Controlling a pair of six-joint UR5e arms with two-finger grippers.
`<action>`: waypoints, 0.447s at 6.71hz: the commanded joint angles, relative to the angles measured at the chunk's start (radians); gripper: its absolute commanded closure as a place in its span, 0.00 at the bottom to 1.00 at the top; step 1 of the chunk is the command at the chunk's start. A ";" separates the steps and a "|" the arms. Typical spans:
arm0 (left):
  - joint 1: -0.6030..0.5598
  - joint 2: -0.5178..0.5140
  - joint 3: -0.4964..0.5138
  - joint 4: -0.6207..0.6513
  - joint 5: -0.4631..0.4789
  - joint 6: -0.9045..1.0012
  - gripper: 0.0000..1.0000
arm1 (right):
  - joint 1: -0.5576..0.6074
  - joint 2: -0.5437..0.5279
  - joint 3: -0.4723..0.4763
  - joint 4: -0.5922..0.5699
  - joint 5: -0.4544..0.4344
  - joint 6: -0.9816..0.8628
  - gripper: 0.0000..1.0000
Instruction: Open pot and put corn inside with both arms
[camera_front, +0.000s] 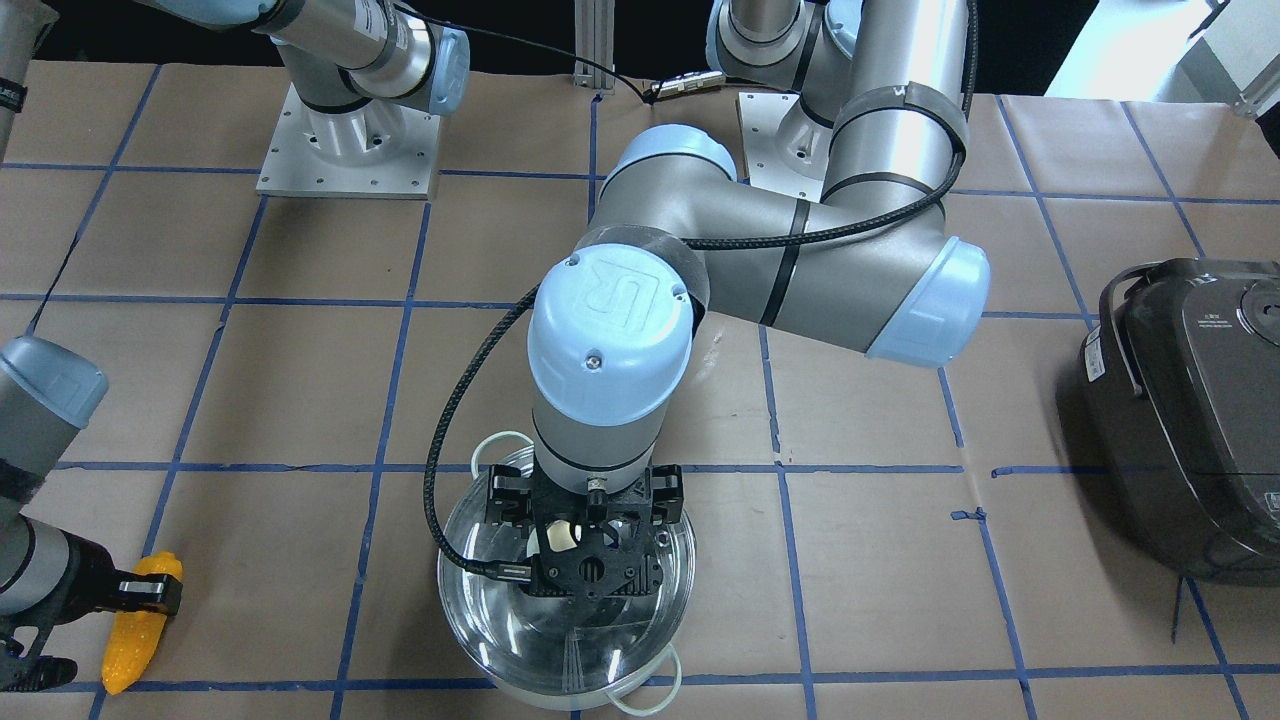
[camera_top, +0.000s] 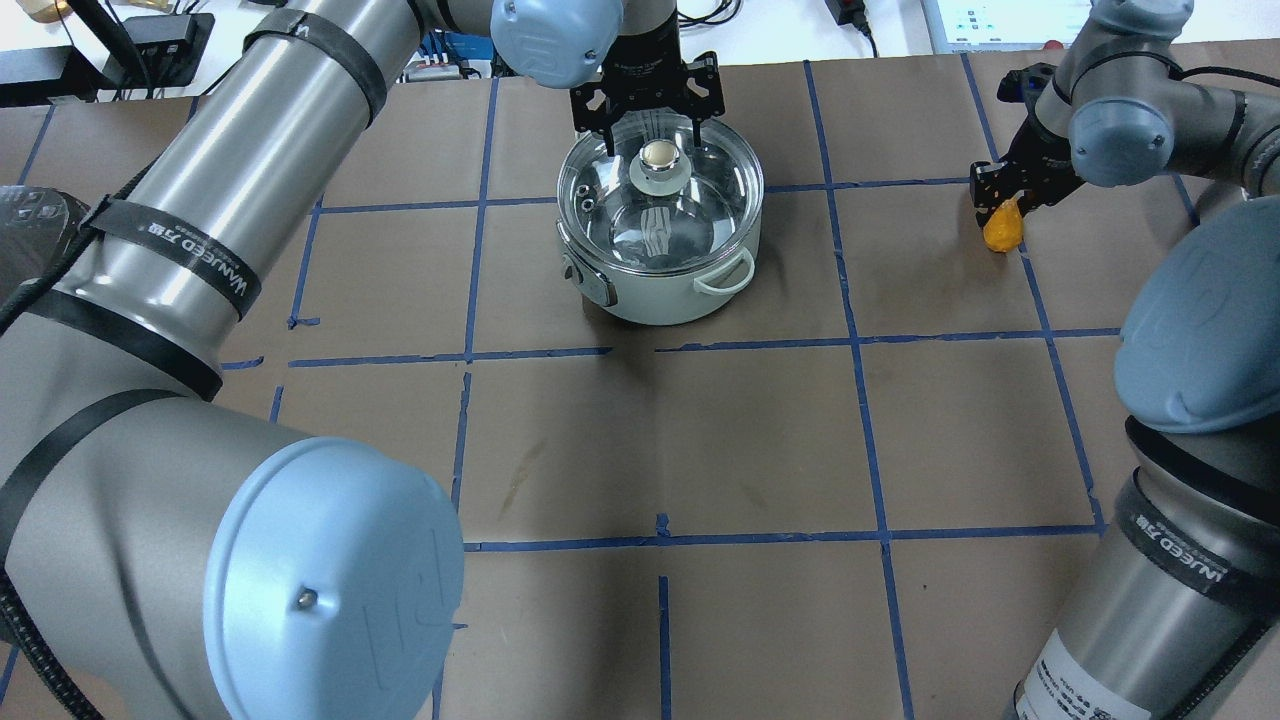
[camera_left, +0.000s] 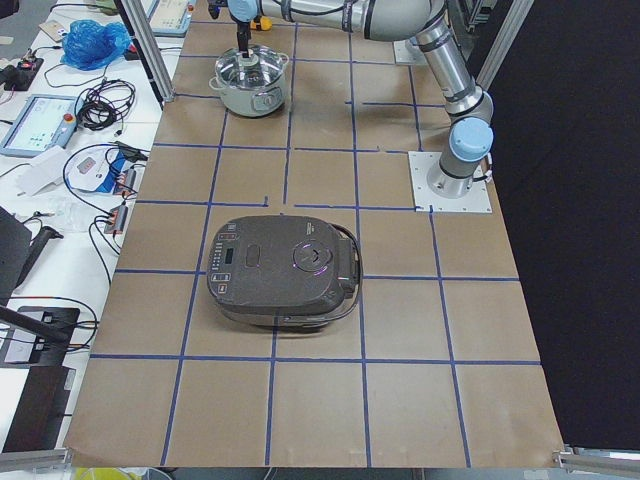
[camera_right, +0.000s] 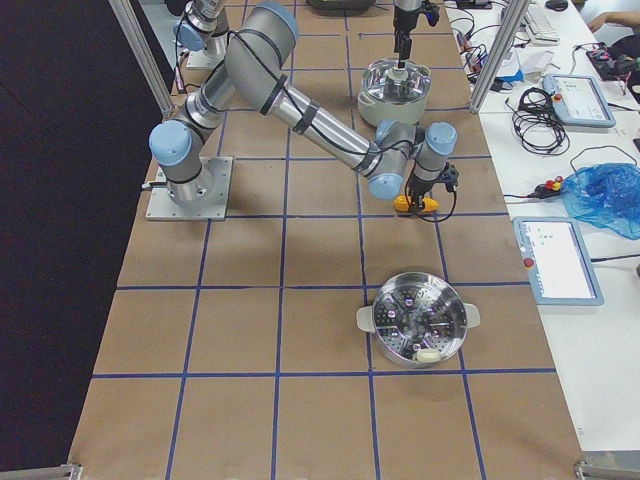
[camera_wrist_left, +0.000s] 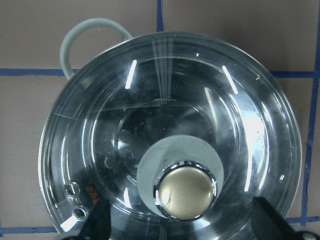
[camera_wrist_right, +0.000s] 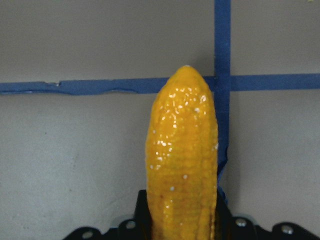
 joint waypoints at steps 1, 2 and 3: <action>-0.020 -0.032 -0.004 0.038 0.000 -0.041 0.00 | 0.000 -0.103 -0.003 0.098 -0.010 0.003 0.84; -0.025 -0.032 -0.008 0.038 0.000 -0.069 0.00 | 0.011 -0.210 0.000 0.228 -0.011 0.009 0.84; -0.025 -0.031 -0.010 0.047 0.008 -0.051 0.26 | 0.022 -0.292 0.007 0.267 -0.014 0.009 0.84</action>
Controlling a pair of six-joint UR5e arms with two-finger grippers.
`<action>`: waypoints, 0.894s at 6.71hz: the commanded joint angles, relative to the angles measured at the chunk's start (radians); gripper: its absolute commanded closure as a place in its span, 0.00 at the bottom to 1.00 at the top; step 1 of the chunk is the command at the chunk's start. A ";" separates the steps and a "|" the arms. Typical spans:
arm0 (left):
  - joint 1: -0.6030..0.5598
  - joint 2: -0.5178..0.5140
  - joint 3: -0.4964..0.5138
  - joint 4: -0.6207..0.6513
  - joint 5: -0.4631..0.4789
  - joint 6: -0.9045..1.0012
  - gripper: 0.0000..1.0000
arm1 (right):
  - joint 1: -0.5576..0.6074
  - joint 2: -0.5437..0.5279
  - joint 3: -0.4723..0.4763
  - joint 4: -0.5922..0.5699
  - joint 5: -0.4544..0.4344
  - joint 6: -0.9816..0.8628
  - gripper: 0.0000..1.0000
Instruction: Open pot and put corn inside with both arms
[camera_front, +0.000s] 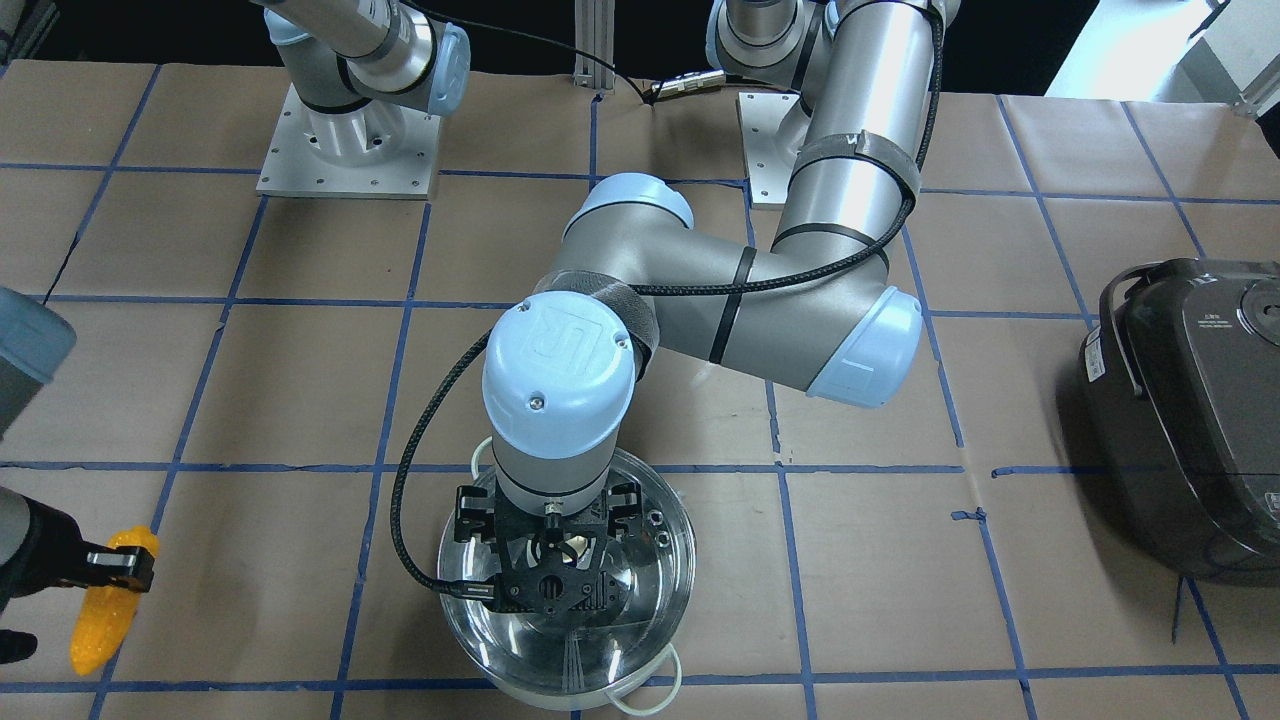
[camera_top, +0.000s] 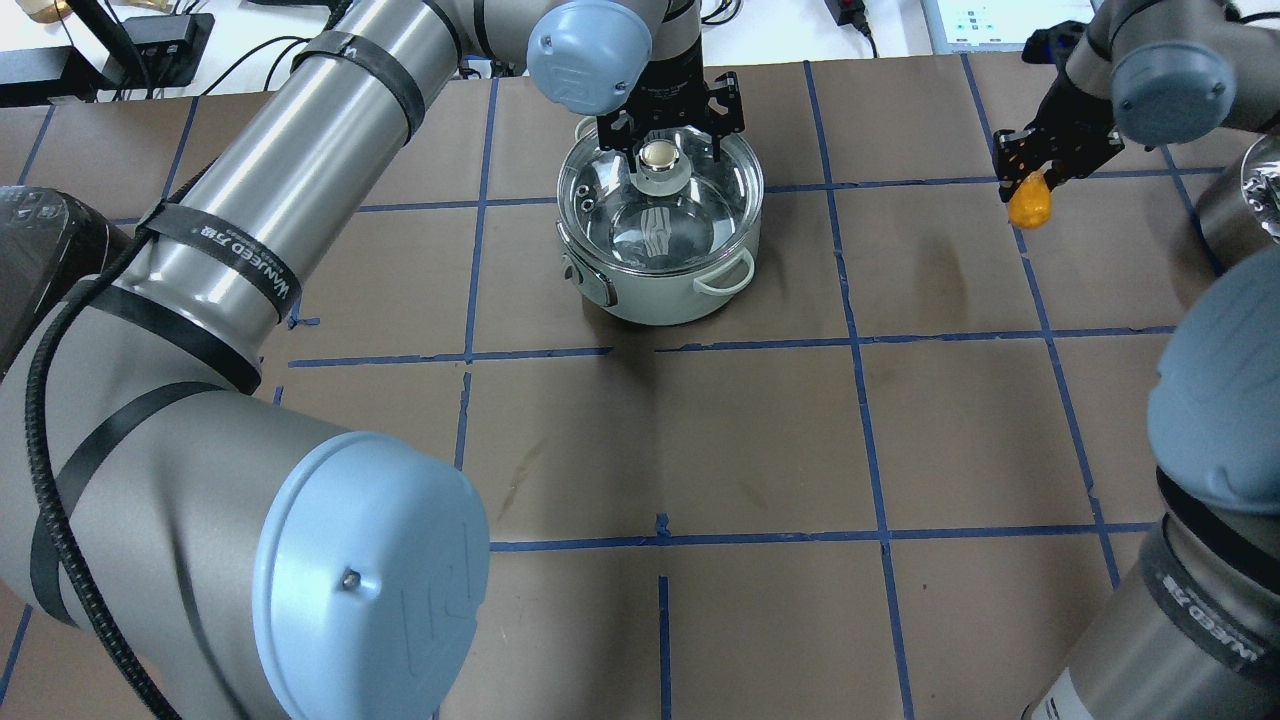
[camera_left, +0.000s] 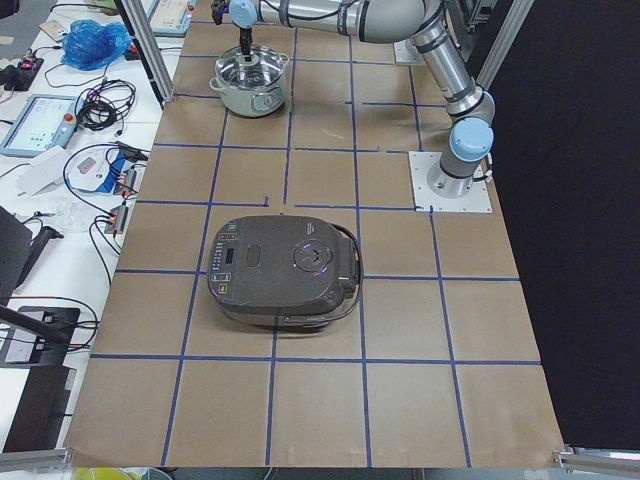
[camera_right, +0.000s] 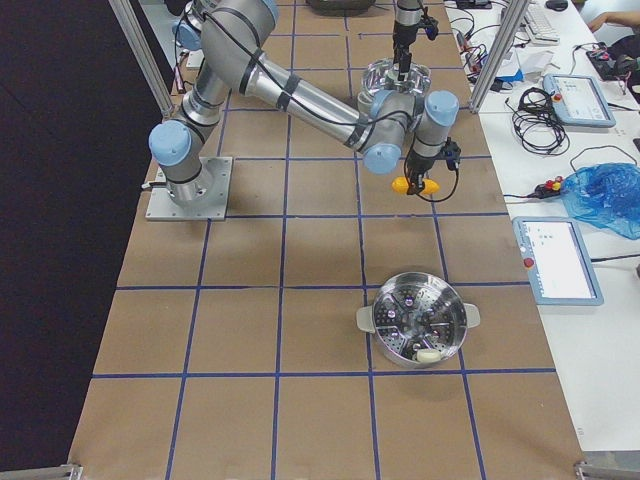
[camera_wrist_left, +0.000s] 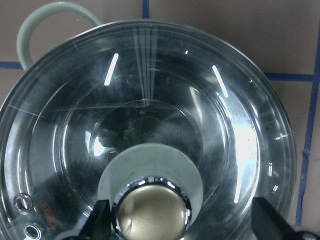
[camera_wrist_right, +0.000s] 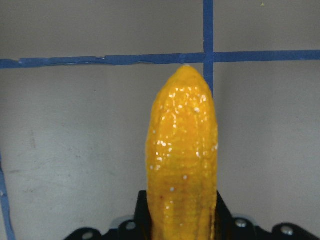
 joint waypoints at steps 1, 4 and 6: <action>-0.002 0.008 -0.009 -0.005 0.007 0.014 0.91 | 0.041 -0.173 0.031 0.103 -0.003 0.005 0.84; 0.007 0.076 0.002 -0.060 0.052 0.030 0.99 | 0.183 -0.229 0.062 0.133 0.009 0.098 0.84; 0.141 0.197 -0.015 -0.207 0.076 0.211 0.99 | 0.315 -0.203 0.047 0.069 0.018 0.244 0.84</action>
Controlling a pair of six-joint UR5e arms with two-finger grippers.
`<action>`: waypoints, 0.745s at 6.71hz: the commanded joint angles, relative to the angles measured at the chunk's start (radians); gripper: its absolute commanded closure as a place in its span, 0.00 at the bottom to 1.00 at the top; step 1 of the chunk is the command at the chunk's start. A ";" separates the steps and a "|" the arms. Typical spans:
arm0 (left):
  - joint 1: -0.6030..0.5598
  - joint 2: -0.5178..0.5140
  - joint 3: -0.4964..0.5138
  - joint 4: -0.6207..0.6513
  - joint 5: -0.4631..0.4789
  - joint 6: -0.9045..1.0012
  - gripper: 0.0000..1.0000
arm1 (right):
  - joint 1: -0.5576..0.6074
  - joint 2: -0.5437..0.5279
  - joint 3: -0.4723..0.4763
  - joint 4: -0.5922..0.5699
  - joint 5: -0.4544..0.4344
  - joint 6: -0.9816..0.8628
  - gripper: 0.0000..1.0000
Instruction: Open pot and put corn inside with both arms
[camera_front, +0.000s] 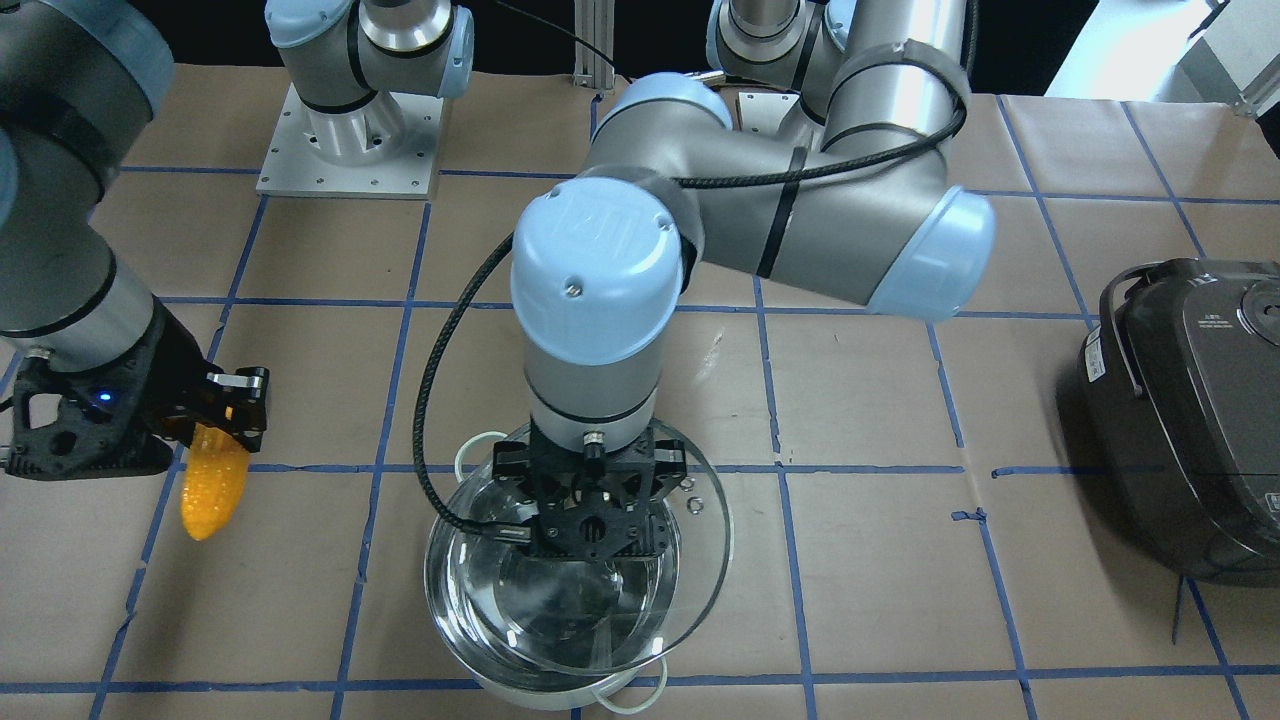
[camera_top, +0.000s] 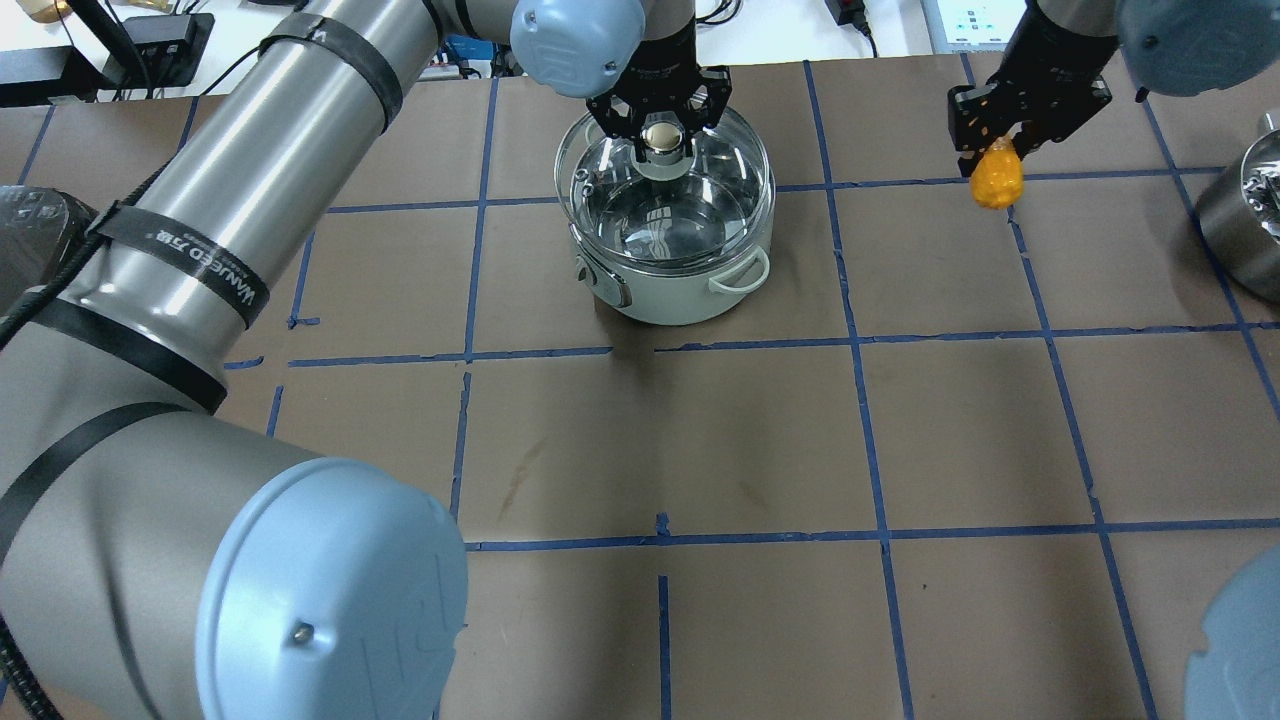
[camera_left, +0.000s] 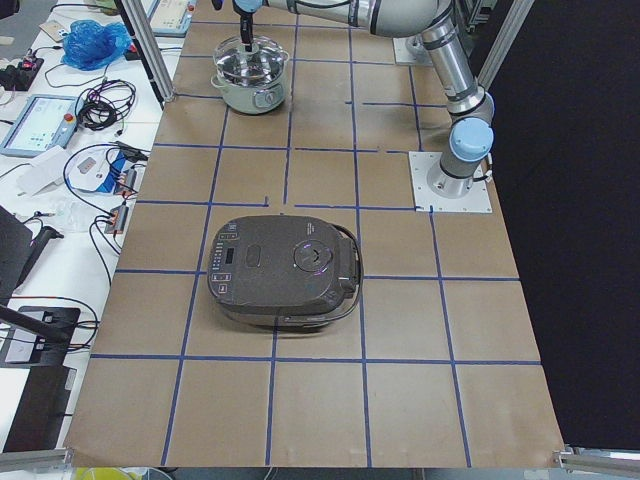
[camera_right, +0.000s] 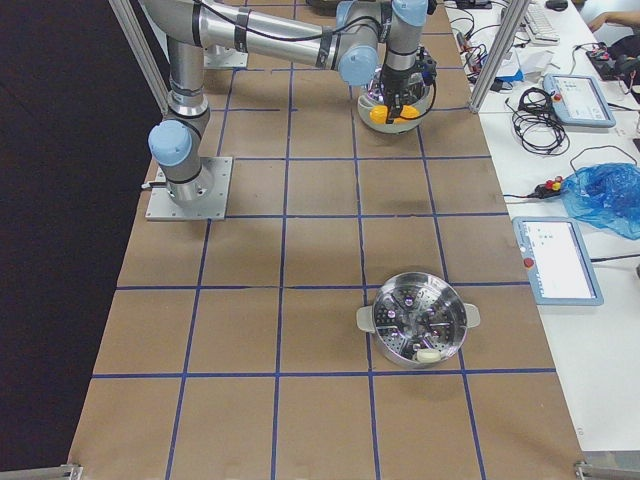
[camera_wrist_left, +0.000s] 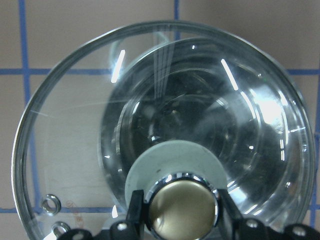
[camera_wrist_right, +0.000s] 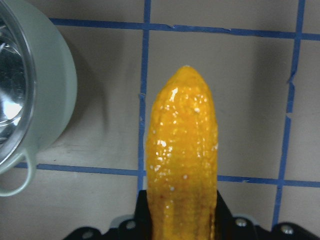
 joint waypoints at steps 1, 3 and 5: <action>0.180 0.090 -0.025 -0.112 0.013 0.170 0.99 | 0.170 0.077 -0.029 -0.151 0.003 0.191 0.84; 0.328 0.124 -0.139 -0.059 0.010 0.252 0.99 | 0.334 0.251 -0.227 -0.178 -0.026 0.275 0.84; 0.458 0.134 -0.314 0.083 -0.005 0.369 0.99 | 0.358 0.384 -0.290 -0.195 -0.011 0.291 0.83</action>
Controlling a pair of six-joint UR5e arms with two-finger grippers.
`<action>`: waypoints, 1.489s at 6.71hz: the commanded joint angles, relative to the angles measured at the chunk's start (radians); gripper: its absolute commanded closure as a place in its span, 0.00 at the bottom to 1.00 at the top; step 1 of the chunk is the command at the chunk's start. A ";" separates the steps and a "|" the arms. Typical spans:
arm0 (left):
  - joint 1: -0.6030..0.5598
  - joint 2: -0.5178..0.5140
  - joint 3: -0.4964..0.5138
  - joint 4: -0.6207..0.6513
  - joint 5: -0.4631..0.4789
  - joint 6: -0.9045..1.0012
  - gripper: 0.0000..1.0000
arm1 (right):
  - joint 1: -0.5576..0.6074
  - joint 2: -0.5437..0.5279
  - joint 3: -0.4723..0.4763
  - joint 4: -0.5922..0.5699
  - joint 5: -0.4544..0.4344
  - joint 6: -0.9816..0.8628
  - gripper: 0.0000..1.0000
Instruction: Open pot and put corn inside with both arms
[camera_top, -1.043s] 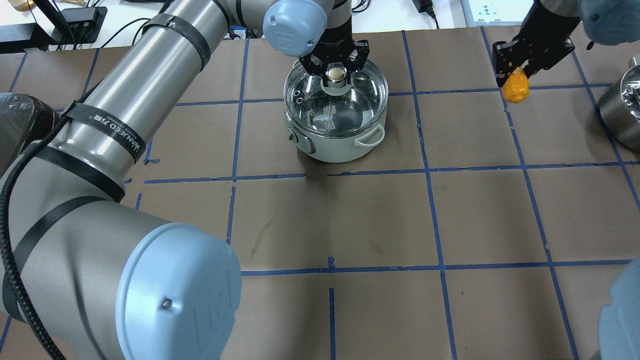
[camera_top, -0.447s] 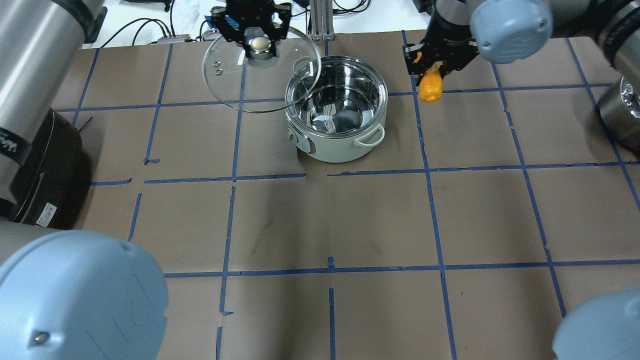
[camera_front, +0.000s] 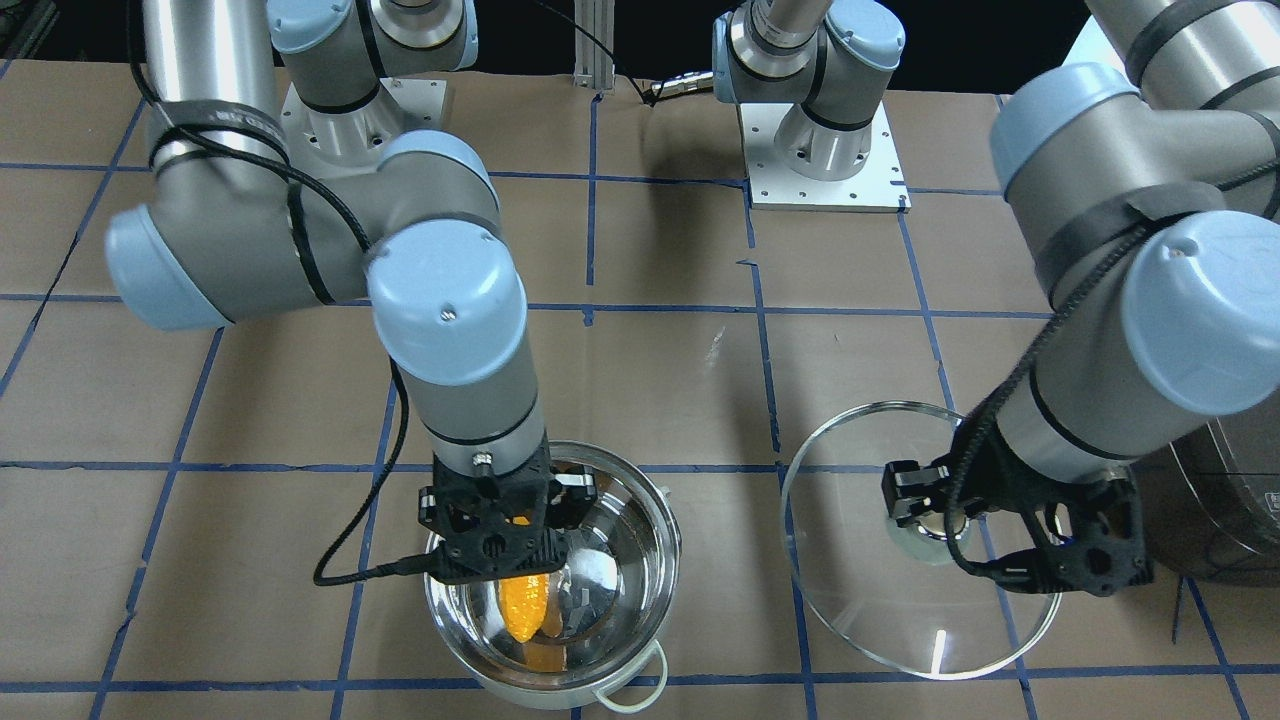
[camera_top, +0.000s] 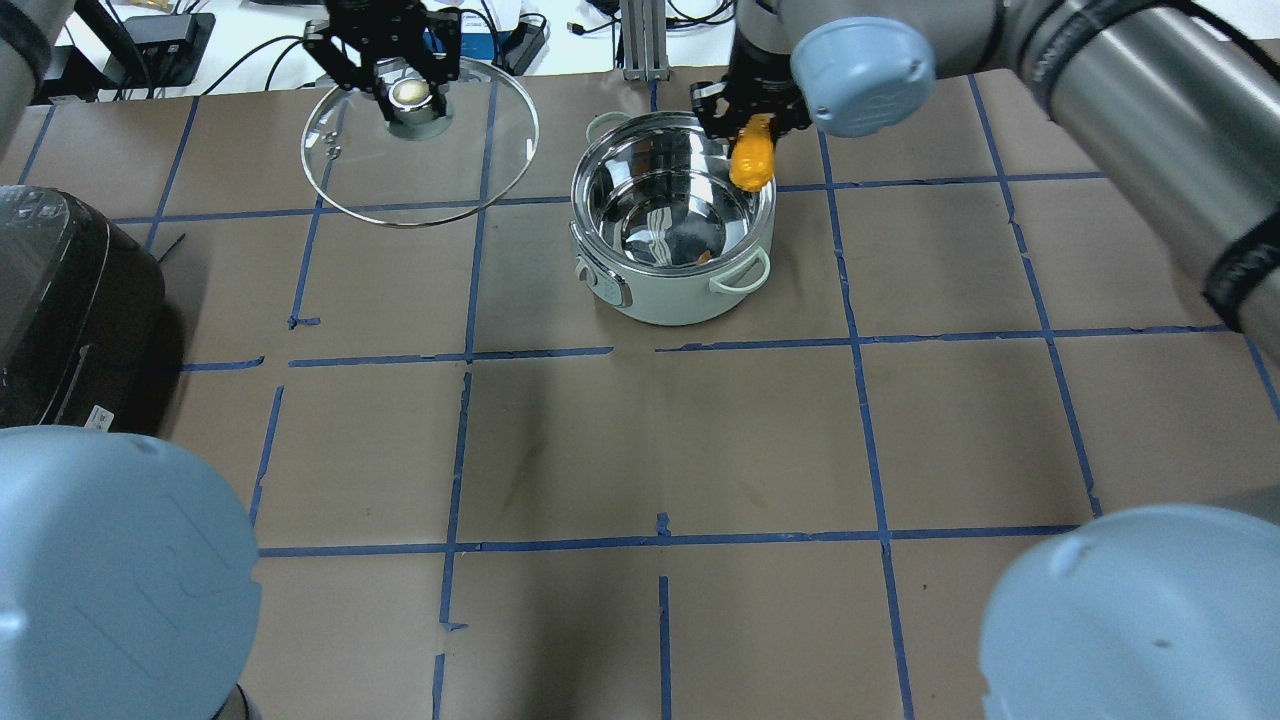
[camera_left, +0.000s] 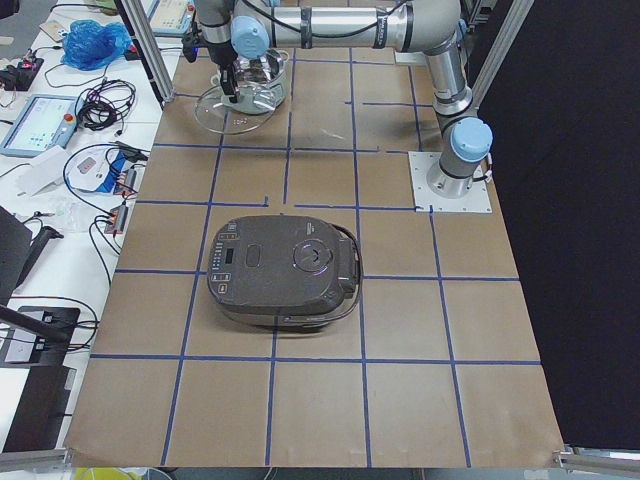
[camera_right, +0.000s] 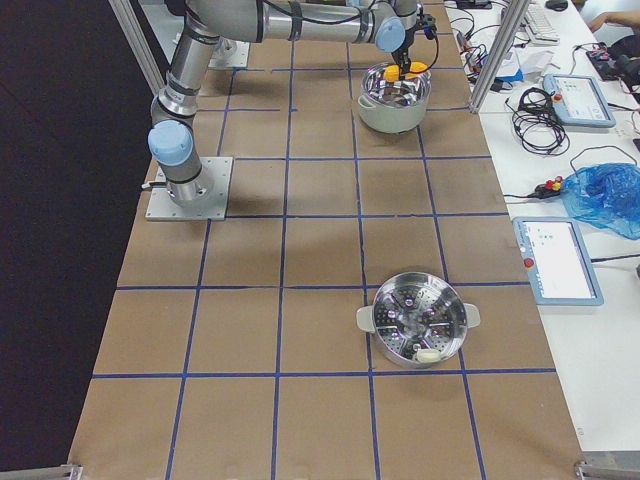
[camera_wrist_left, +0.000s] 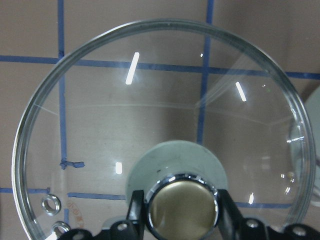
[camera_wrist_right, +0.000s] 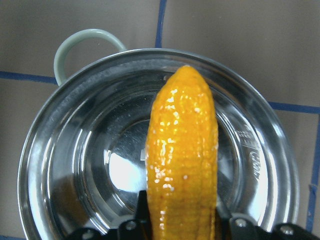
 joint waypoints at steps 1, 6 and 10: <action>0.090 0.005 -0.198 0.215 -0.011 0.088 0.99 | 0.017 0.085 -0.014 -0.014 0.000 0.005 0.79; 0.102 -0.044 -0.409 0.482 -0.064 0.091 0.99 | 0.016 0.082 0.023 -0.047 -0.051 -0.038 0.00; 0.102 -0.078 -0.389 0.508 -0.065 0.067 0.00 | -0.106 -0.208 0.039 0.169 -0.039 -0.042 0.00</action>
